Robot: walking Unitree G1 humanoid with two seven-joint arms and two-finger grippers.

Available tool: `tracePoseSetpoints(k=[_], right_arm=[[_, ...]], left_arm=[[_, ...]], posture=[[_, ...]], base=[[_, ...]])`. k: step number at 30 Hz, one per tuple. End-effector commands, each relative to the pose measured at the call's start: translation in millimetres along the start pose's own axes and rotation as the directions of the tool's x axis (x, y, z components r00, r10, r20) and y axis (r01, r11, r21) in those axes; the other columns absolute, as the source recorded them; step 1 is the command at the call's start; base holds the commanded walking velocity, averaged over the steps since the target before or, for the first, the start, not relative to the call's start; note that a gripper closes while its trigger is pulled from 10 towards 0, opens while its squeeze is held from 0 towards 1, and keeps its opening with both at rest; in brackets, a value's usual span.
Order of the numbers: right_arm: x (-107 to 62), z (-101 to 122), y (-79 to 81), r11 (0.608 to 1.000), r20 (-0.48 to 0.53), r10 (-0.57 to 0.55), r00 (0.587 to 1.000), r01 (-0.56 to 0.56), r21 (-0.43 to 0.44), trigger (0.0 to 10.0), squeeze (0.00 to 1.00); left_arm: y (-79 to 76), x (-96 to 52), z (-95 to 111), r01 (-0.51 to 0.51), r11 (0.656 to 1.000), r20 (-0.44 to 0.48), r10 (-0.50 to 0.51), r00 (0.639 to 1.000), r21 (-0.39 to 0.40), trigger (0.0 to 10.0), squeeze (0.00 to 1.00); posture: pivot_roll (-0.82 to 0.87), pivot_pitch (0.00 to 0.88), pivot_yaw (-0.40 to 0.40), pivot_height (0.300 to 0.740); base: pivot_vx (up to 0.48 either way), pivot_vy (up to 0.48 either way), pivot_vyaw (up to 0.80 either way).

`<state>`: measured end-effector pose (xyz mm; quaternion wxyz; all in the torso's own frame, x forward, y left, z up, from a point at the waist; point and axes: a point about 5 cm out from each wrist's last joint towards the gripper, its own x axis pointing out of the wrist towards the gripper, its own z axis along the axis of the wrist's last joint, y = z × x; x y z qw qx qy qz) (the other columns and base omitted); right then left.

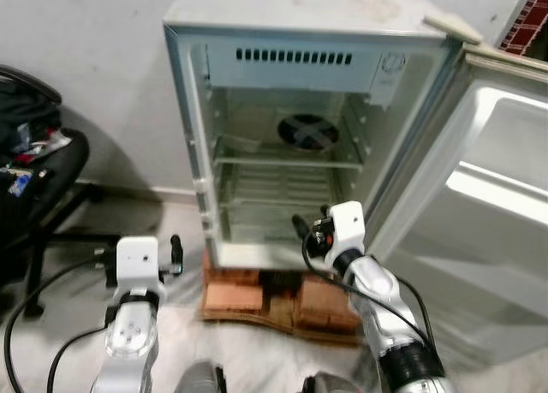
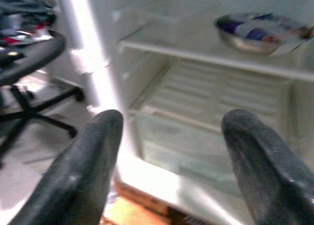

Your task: Restocking fridge

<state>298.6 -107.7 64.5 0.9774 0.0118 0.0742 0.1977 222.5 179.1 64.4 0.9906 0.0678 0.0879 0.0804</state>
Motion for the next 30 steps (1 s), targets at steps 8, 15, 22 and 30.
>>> tracePoseSetpoints(k=[8, 15, 22, 30], right_arm=[[-12.4, 0, -20.5, 0.982, 0.031, -0.172, 0.985, 0.169, 0.080, 10.0, 1.00], [-19.8, -6, -20.0, 0.983, 0.015, -0.174, 0.985, 0.172, 0.063, 10.0, 0.00], [-20.3, -4, -21.3, 0.981, 0.019, -0.179, 0.984, 0.177, 0.085, 0.0, 0.00], [-18.1, -2, -23.7, 0.982, 0.014, -0.179, 0.984, 0.178, 0.068, 10.0, 0.00]], left_arm=[[-4.4, -1.7, -3, 0.018, 1.000, -0.008, -0.018, 1.000, 0.004, 10.0, 0.00], [-5.6, -4.4, -5, 0.034, 0.999, -0.018, -0.034, 0.999, 0.010, 10.0, 0.00], [-8.4, -1.7, -1, 0.061, 0.998, 0.009, -0.061, 0.998, -0.005, 10.0, 0.00], [-9.6, -2.2, 2, 0.098, 0.995, 0.032, -0.098, 0.995, 0.004, 10.0, 0.00]], posture=[[0.04, 0.061, 0.014, 0.740], [0.03, 0.073, 0.024, 0.740], [0.02, 0.076, 0.025, 0.740], [0.02, 0.079, 0.026, 0.740]], base=[[-0.372, 0.000, 0.00], [-0.283, 0.000, 0.00], [-0.110, 0.000, 0.00], [0.000, -0.071, 0.00]])
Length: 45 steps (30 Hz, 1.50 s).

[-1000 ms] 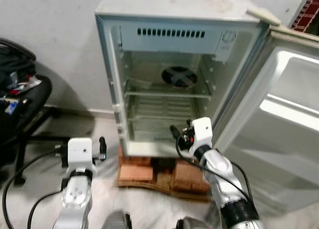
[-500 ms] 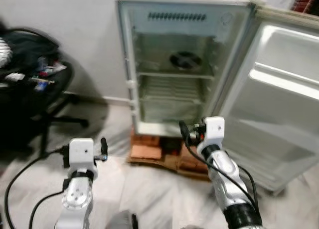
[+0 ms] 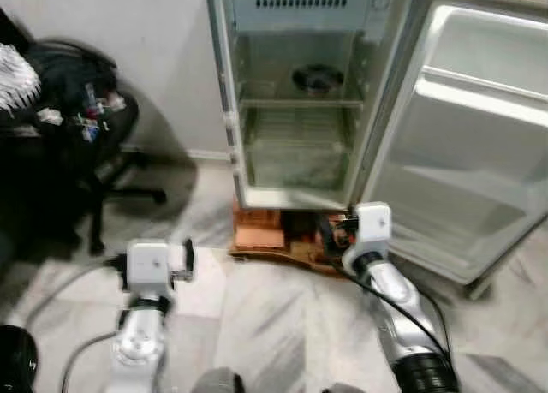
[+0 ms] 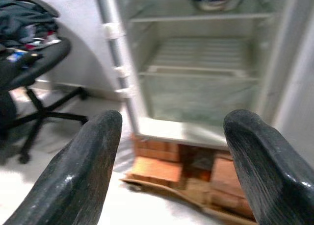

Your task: Restocking fridge

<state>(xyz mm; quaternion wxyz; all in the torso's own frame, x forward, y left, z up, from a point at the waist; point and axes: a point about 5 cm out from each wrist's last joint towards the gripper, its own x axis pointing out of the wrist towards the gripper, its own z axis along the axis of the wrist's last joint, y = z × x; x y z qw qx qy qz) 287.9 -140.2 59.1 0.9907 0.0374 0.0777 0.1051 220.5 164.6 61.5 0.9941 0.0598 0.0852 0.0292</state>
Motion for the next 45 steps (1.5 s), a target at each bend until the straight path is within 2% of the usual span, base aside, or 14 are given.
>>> tracePoseSetpoints(k=[1, 7, 8, 16, 17, 18, 19, 33, 38, 45], right_arm=[[3.2, 5, 3.2, 1.000, 0.012, 0.004, 1.000, -0.004, 0.002, 10.0, 0.00], [4.1, 5, 4.2, 1.000, 0.015, 0.016, 1.000, -0.016, 0.011, 10.0, 0.00], [4.6, 6, 5.1, 1.000, 0.020, 0.021, 1.000, -0.021, 0.013, 0.0, 0.00], [6.9, 6, 8.4, 0.999, 0.017, 0.034, 0.999, -0.034, 0.003, 0.2, 0.00], [7.1, 6, 8.8, 0.999, 0.015, 0.035, 0.999, -0.035, 0.000, 3.6, 0.00], [7.3, 6, 9.0, 0.999, 0.013, 0.037, 0.999, -0.037, -0.001, 3.6, 0.00], [7.4, 5, 9.2, 0.999, 0.009, 0.038, 0.999, -0.038, -0.001, 10.0, 0.00], [9.8, 5, 10.4, 0.997, 0.004, 0.067, 0.998, -0.066, -0.024, 10.0, 0.00], [8.2, 2, 18.5, 0.985, -0.013, 0.167, 0.986, -0.168, -0.040, 10.0, 0.00], [5.3, -4, 21.1, 0.977, -0.039, 0.207, 0.978, -0.208, -0.038, 10.0, 0.00]], left_arm=[[4.8, 1.5, 4, -0.003, 1.000, 0.023, 0.003, 1.000, 0.013, 10.0, 0.00], [5.4, 2.0, 4, -0.001, 1.000, 0.022, 0.001, 1.000, 0.015, 10.0, 0.00], [5.0, 2.1, 4, 0.001, 1.000, 0.023, -0.001, 1.000, 0.016, 10.0, 0.00], [4.3, 2.6, 4, 0.003, 1.000, 0.025, -0.003, 1.000, 0.021, 10.0, 0.00], [4.5, 2.7, 4, 0.002, 1.000, 0.025, -0.003, 1.000, 0.021, 10.0, 0.00], [4.6, 2.8, 4, 0.002, 1.000, 0.024, -0.002, 1.000, 0.021, 10.0, 0.00], [4.6, 2.9, 4, 0.002, 1.000, 0.025, -0.002, 1.000, 0.022, 10.0, 0.00], [4.6, 5.3, 3, 0.006, 0.999, 0.020, -0.007, 1.000, 0.036, 10.0, 0.00], [4.5, 5.9, 3, 0.005, 0.999, 0.019, -0.006, 1.000, 0.039, 10.0, 0.00], [5.2, 6.0, 2, 0.003, 0.999, 0.015, -0.004, 1.000, 0.045, 10.0, 0.00]], posture=[[0.02, 0.079, 0.026, 0.740], [0.02, 0.080, 0.025, 0.740], [0.02, 0.080, 0.025, 0.740], [0.02, 0.079, 0.025, 0.740], [0.02, 0.079, 0.026, 0.740], [0.02, 0.079, 0.026, 0.740], [0.02, 0.079, 0.026, 0.740], [0.03, 0.076, 0.027, 0.740], [0.03, 0.074, 0.025, 0.740], [0.03, 0.074, 0.024, 0.740]], base=[[0.000, -0.296, 0.00], [0.000, -0.364, 0.00], [0.000, -0.379, 0.00], [0.180, -0.379, 0.00], [0.240, -0.364, 0.00], [0.240, -0.364, 0.00], [0.000, -0.345, 0.00], [0.069, -0.337, 0.00], [0.192, -0.336, 0.00], [0.206, -0.335, 0.00]])
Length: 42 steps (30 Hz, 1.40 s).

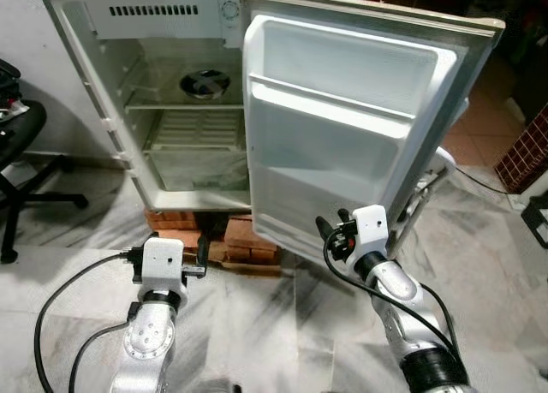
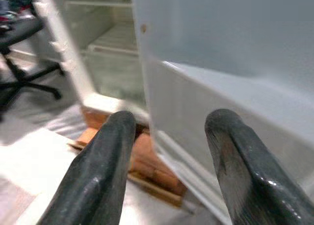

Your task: Restocking fridge

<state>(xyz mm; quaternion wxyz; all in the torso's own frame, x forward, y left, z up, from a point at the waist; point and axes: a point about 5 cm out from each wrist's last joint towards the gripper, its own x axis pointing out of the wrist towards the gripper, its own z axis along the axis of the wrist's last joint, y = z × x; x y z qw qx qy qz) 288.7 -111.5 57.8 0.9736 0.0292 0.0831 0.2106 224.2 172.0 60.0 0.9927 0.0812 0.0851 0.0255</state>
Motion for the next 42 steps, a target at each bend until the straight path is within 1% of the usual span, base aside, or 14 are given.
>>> tracePoseSetpoints(k=[1, 2, 12, 13, 14, 15, 21, 26, 32, 36, 38, 39, 40, 42], right_arm=[[-3.7, -1, -5.5, 1.000, -0.007, 0.005, 1.000, -0.005, -0.015, 10.0, 0.58], [-4.1, -1, -4.9, 1.000, -0.001, 0.014, 1.000, -0.014, -0.019, 10.0, 1.00], [-2.1, 2, -6.6, 0.998, 0.013, 0.007, 1.000, -0.006, -0.058, 10.0, 1.00], [-2.0, 2, -6.6, 0.998, 0.010, 0.009, 1.000, -0.008, -0.061, 10.0, 0.93], [-2.0, 2, -6.5, 0.998, 0.006, 0.014, 1.000, -0.013, -0.066, 10.0, 0.05], [-2.2, 1, -6.4, 0.997, 0.001, 0.020, 1.000, -0.020, -0.073, 10.0, 0.00], [-4.2, -4, -9.0, 0.996, -0.019, 0.025, 1.000, -0.027, -0.090, 10.0, 0.00], [-0.6, 2, -20.9, 0.997, 0.003, -0.047, 0.999, 0.047, -0.058, 10.0, 0.00], [13.5, 15, -22.0, 0.995, 0.059, -0.093, 0.994, 0.095, -0.030, 10.0, 0.00], [24.0, 24, -15.5, 0.993, 0.086, -0.094, 0.992, 0.099, -0.062, 10.0, 0.00], [32.0, 29, -11.7, 0.992, 0.093, -0.111, 0.989, 0.116, -0.047, 10.0, 0.00], [32.0, 29, -11.7, 0.992, 0.093, -0.111, 0.989, 0.116, -0.047, 10.0, 0.00], [36.3, 33, -10.1, 0.991, 0.094, -0.121, 0.988, 0.126, -0.040, 10.0, 0.00], [45.0, 40, -8.8, 0.987, 0.104, -0.159, 0.982, 0.159, 0.015, 10.0, 0.00]], left_arm=[[-1.3, 1.7, 3, -0.001, 1.000, 0.012, 0.001, 1.000, 0.003, 10.0, 0.00], [-1.0, 1.9, 3, -0.003, 1.000, 0.012, 0.003, 1.000, 0.004, 10.0, 0.00], [0.2, 4.5, 3, -0.008, 1.000, 0.010, 0.008, 1.000, 0.013, 10.0, 0.00], [0.3, 4.6, 3, -0.009, 1.000, 0.010, 0.009, 1.000, 0.013, 10.0, 0.00], [0.3, 4.6, 3, -0.010, 1.000, 0.009, 0.010, 1.000, 0.012, 10.0, 0.00], [0.2, 4.7, 3, -0.011, 1.000, 0.006, 0.011, 1.000, 0.011, 10.0, 0.00], [1.1, 5.3, 1, -0.036, 0.999, -0.017, 0.036, 0.999, 0.005, 10.0, 0.00], [2.4, 3.7, -3, -0.064, 0.998, -0.028, 0.064, 0.998, -0.002, 10.0, 0.00], [1.3, 7.2, -4, -0.070, 0.998, -0.048, 0.070, 0.996, 0.007, 10.0, 0.00], [-1.2, 5.4, -14, -0.042, 0.999, -0.108, 0.044, 0.993, 0.026, 10.0, 0.00], [-5.3, 1.9, -22, -0.026, 0.999, -0.172, 0.022, 0.985, -0.021, 10.0, 0.00], [-5.3, 1.9, -22, -0.026, 0.999, -0.172, 0.022, 0.985, -0.021, 10.0, 0.00], [-7.0, 0.4, -24, -0.031, 0.998, -0.197, 0.019, 0.980, -0.057, 10.0, 0.00], [-8.7, -0.4, -26, -0.019, 0.999, -0.218, 0.008, 0.976, -0.051, 10.0, 0.00]], posture=[[0.03, 0.074, 0.024, 0.740], [0.03, 0.073, 0.025, 0.740], [0.03, 0.067, 0.024, 0.740], [0.03, 0.067, 0.024, 0.740], [0.03, 0.067, 0.024, 0.740], [0.03, 0.064, 0.024, 0.740], [0.03, 0.069, 0.022, 0.740], [0.03, 0.076, 0.018, 0.740], [0.04, 0.061, 0.026, 0.740], [0.05, 0.059, 0.028, 0.740], [0.05, 0.057, 0.027, 0.740], [0.05, 0.057, 0.027, 0.740], [0.05, 0.057, 0.027, 0.740], [0.05, 0.055, 0.025, 0.740]], base=[[0.240, -0.337, 0.00], [0.240, -0.334, 0.00], [0.217, -0.335, 0.00], [0.244, -0.330, 0.00], [0.240, -0.300, 0.00], [0.000, -0.255, 0.00], [0.000, -0.042, 0.00], [0.000, 0.000, 0.00], [0.000, 0.000, 0.00], [0.000, 0.000, 0.79], [0.000, 0.000, 0.80], [0.000, 0.000, 0.80], [0.000, 0.000, 0.41], [0.000, 0.000, 0.00]])
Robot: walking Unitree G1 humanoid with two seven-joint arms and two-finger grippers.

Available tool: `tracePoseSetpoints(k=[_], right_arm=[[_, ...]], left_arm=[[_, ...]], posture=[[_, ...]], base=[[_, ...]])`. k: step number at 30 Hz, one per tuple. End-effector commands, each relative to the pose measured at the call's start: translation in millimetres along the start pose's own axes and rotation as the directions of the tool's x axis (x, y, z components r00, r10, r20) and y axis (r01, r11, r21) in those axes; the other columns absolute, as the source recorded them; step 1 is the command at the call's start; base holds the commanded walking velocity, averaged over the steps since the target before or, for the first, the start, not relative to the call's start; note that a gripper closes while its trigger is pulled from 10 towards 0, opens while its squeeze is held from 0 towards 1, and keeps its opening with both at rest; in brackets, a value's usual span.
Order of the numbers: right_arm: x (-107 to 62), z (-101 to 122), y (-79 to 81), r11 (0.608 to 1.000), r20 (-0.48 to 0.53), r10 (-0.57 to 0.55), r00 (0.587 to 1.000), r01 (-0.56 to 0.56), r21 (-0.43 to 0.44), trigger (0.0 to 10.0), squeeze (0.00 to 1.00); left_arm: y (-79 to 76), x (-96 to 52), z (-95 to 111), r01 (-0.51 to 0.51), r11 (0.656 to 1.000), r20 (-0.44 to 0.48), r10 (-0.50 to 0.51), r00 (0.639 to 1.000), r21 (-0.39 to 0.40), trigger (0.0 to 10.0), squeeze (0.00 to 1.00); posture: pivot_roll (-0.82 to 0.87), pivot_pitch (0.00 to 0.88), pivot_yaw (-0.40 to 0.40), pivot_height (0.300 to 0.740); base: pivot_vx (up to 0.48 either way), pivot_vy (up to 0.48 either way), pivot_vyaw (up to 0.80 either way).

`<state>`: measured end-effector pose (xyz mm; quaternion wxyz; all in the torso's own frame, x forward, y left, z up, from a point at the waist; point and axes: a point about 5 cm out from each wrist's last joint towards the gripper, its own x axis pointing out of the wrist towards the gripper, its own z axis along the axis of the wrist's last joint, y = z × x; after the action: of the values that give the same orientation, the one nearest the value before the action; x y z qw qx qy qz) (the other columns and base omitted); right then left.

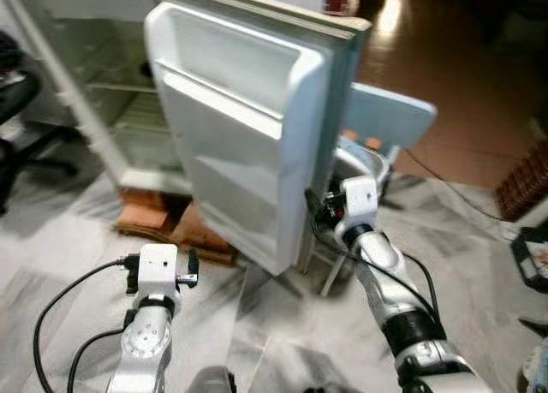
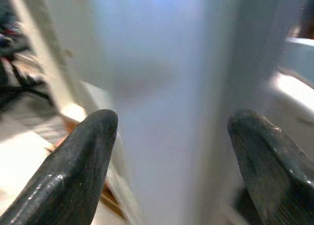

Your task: Restocking fridge

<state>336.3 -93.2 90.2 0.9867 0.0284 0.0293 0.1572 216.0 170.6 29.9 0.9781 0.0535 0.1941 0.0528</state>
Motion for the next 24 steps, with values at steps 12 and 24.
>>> tracePoseSetpoints(k=[12, 24], right_arm=[[35.2, 43, 30.4, 0.989, 0.076, 0.038, 0.996, -0.049, 0.142, 10.0, 0.00], [19.2, 98, 123.0, 0.677, 0.333, 0.567, 0.754, -0.656, 0.333, 10.0, 0.00]], left_arm=[[-9.3, 3.8, -2, 0.069, 0.996, -0.049, -0.066, 0.997, 0.064, 10.0, 0.00], [-11.6, 5.0, 2, 0.089, 0.992, -0.044, -0.086, 0.995, 0.084, 10.0, 0.00]], posture=[[0.05, 0.054, 0.028, 0.740], [0.06, 0.049, 0.030, 0.740]], base=[[0.000, 0.000, 0.00], [0.000, 0.000, 0.00]])
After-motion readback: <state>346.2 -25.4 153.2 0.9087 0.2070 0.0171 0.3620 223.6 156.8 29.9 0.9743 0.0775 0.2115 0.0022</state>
